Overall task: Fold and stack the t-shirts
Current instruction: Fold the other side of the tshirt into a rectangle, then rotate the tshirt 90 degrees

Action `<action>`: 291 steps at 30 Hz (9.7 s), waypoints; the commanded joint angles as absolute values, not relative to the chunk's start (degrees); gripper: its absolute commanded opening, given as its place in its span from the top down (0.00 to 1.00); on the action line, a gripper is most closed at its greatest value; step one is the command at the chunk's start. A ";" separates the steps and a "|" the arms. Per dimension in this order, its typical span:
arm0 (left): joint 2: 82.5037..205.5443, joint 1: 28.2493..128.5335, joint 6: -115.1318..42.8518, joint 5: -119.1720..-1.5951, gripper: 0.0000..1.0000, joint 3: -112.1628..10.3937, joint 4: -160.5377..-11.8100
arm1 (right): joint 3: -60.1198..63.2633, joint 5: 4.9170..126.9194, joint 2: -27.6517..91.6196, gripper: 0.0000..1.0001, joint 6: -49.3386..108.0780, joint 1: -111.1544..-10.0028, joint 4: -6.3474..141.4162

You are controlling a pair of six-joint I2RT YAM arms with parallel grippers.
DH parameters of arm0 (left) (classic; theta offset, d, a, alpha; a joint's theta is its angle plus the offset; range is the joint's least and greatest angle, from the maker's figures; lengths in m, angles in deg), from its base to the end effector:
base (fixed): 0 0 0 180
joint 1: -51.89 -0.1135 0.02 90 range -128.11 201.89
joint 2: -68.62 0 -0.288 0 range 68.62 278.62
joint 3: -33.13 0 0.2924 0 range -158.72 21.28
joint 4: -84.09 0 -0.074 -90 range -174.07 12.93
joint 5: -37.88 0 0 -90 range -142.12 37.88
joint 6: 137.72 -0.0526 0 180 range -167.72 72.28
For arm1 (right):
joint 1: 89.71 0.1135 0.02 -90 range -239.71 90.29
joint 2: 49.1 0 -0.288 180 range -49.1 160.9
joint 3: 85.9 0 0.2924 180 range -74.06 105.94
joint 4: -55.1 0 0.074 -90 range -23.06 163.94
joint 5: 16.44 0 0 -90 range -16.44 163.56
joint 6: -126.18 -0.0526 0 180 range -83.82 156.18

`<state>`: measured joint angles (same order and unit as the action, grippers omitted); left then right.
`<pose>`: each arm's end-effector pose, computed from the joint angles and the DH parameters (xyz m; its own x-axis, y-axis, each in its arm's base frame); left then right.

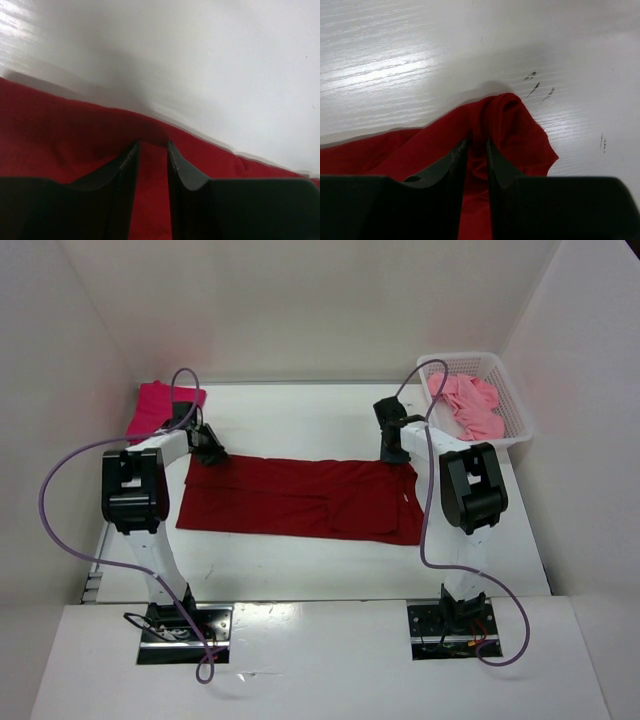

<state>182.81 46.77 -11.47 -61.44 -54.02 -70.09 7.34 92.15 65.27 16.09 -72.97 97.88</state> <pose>0.4733 0.0339 0.1429 -0.6458 -0.6437 -0.4106 -0.4620 0.7576 -0.4611 0.4511 0.1182 0.1592 -0.8554 0.0827 -0.5114 0.1651 0.9792 -0.1178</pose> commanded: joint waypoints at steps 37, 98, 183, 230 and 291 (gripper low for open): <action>175.76 52.05 -12.21 -60.30 0.64 -53.07 -68.96 | -3.74 77.61 50.57 0.94 13.60 -78.46 96.73; 167.42 64.98 -14.76 -59.95 0.93 -58.35 -65.44 | -8.42 67.93 49.94 1.00 -1.70 -72.65 82.77; 154.14 50.57 -15.90 -62.31 0.70 -52.99 -55.59 | 28.68 73.21 90.83 0.95 -41.34 -31.35 77.31; 220.93 65.87 -21.00 -64.77 0.84 -116.97 -59.10 | -38.91 71.89 14.88 0.59 -27.63 -44.96 88.56; 121.79 68.06 12.92 -71.81 0.48 -6.31 -45.13 | -42.25 51.85 28.16 0.54 -14.97 -46.91 81.36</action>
<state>122.57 67.51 9.58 -71.45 -7.05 -44.26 -41.88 53.40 27.76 -14.91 -48.58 83.43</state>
